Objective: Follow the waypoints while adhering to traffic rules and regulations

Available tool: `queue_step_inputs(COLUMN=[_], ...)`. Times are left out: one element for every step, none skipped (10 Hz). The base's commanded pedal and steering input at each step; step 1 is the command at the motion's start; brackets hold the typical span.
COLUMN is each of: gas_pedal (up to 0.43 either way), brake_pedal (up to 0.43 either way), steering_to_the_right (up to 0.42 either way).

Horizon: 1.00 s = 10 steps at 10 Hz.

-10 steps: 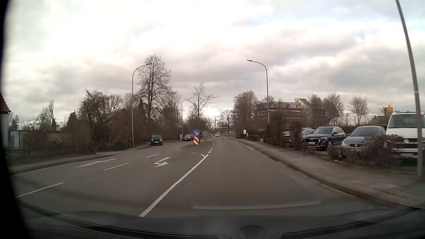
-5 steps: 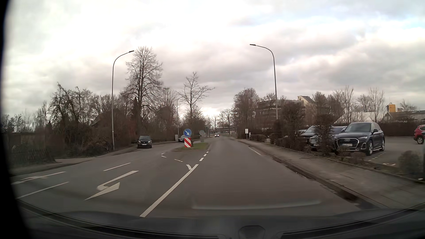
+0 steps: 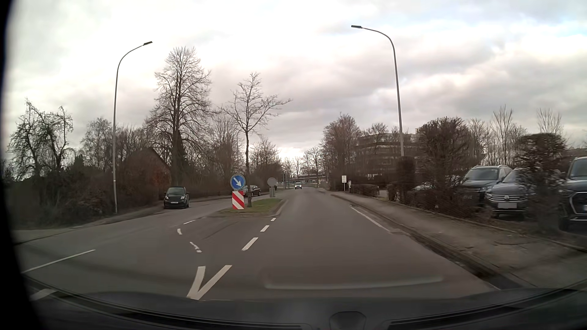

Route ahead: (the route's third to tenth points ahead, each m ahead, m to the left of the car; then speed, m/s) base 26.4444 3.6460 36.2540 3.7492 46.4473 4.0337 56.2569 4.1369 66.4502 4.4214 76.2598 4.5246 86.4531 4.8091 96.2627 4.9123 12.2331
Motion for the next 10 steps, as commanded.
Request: queue_step_inputs(gas_pedal=[0.197, 0.209, 0.209, 0.209, 0.209, 0.209, 0.209, 0.209, 0.197, 0.189], brake_pedal=[0.000, 0.000, 0.000, 0.000, 0.000, 0.000, 0.000, 0.000, 0.000, 0.000], steering_to_the_right=[-0.003, -0.003, -0.004, -0.006, -0.008, -0.008, -0.008, -0.008, -0.008, -0.008])
